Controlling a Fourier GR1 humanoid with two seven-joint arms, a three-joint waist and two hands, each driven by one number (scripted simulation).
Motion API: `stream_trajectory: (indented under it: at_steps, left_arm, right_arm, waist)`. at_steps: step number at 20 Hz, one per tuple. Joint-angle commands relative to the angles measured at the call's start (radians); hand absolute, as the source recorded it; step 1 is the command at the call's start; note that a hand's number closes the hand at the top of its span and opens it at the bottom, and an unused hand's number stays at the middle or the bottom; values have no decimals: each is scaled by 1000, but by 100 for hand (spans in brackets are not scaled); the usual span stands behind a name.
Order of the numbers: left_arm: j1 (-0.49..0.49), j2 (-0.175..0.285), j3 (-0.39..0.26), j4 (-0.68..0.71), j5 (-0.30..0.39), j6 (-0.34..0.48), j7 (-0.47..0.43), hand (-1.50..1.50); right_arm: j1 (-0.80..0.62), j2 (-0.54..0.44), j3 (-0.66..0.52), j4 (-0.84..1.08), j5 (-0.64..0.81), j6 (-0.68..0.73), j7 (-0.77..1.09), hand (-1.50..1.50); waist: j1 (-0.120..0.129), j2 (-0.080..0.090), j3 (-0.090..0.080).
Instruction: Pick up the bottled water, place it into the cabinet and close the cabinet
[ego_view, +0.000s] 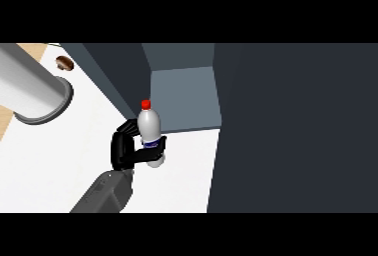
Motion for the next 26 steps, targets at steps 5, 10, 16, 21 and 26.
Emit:
stream_trajectory:
  at_steps: [5, 10, 16, 21, 26]
  left_arm:
    - [-293, -82, -49, 9, -28, 117, 157, 150]
    - [-266, -93, -69, 42, -44, 202, 132, 150]
    - [-266, -66, -59, 31, -31, 237, 127, 150]
    - [-237, -72, -18, 6, 28, 208, 110, 150]
    - [-228, -43, 4, -3, 64, 169, 100, 150]
  right_arm:
    - [-15, -25, -50, 76, -78, 48, -22, -150]
    - [-31, -55, -61, 89, -115, 70, -9, -150]
    - [-55, -78, -98, 123, -139, 73, -13, -150]
    - [-58, -83, -101, 121, -163, 79, -7, -150]
    - [-64, -92, -97, 139, -158, 101, -12, -150]
  waist:
    - [-52, 20, -10]
    - [-73, 29, -12]
    - [-75, 32, -13]
    - [-91, 37, -16]
    - [-89, 41, -18]
